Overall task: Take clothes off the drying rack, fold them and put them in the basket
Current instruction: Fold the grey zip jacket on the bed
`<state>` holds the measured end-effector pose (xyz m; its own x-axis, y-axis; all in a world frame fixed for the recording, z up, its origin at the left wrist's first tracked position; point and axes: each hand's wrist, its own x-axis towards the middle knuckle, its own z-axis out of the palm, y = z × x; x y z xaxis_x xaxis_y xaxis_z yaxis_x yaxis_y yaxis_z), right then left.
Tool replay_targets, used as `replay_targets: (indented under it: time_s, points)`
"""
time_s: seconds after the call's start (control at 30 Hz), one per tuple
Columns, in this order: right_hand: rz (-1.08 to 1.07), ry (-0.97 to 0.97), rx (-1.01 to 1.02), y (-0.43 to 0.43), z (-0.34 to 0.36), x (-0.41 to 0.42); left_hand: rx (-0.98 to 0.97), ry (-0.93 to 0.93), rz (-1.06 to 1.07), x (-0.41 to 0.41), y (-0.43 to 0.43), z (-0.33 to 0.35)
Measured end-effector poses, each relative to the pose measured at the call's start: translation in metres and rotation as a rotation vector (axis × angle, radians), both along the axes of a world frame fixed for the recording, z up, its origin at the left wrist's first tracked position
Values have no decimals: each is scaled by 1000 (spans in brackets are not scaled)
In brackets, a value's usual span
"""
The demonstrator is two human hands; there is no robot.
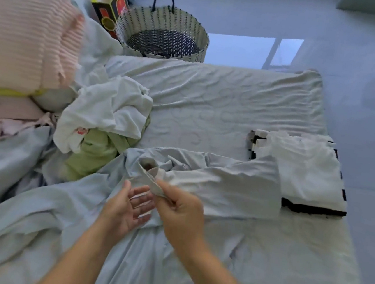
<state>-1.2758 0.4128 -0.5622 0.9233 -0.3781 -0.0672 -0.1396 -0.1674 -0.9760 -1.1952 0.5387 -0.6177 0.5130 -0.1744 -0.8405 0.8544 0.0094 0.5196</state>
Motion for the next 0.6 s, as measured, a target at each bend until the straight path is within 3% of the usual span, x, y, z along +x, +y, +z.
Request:
replay_targets:
  time_s: [0.13,0.27,0.47,0.6]
  points:
    - [330,288,-96,57,-46,4,-75,15,86,0,33,-12]
    - [699,459,-213,88,-79,-18,360,-247,6,-4,63,-50]
    - [656,595,-316,79,-104,-40,751,-390,-84,6,107,-79]
    - [636,637,-365,79,-106,-34,759,-304,11,7,152,-89]
